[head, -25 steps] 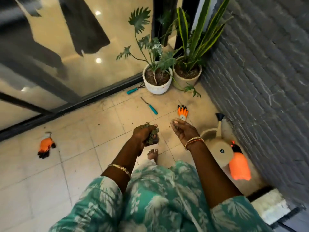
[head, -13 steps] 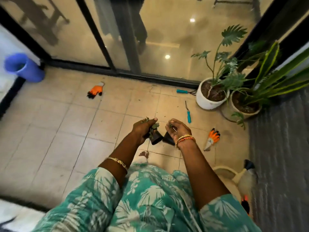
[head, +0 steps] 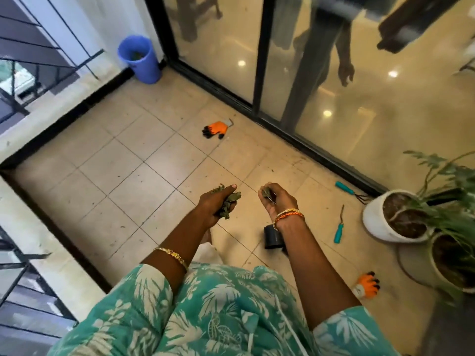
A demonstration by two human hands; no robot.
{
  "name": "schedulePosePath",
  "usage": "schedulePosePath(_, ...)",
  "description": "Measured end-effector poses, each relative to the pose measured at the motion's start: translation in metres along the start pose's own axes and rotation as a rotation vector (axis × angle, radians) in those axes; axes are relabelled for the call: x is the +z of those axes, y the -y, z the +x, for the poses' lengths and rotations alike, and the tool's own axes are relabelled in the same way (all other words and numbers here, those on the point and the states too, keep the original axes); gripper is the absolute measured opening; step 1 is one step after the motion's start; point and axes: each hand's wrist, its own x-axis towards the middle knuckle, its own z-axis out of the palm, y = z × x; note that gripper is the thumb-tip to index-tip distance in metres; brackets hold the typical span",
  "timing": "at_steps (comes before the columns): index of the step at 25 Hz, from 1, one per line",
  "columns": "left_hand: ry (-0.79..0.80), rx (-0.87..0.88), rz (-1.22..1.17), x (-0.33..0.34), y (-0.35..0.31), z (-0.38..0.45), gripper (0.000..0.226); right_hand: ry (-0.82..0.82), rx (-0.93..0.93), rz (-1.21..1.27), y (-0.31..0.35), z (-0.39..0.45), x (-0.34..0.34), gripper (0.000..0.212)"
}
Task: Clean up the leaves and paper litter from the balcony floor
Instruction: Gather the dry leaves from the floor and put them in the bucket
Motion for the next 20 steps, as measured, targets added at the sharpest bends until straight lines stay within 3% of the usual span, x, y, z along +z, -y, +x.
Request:
schedulePosePath(5, -0.019, -0.001, -0.206, -0.067, -0.108, 0.057, 0.03, 0.012, 0.054, -0.048, -0.027, 0.049, 0.126, 0.012)
schedulePosePath(11, -0.14, 0.007, -0.297, -0.123, -0.21, 0.123, 0.016, 0.078, 0.1, -0.138, -0.047, 0.105, 0.269, 0.011)
schedulePosePath(20, -0.259, -0.031, -0.421, -0.162, -0.386, 0.255, 0.013, 0.141, 0.272, -0.177, -0.038, 0.238, 0.488, 0.008)
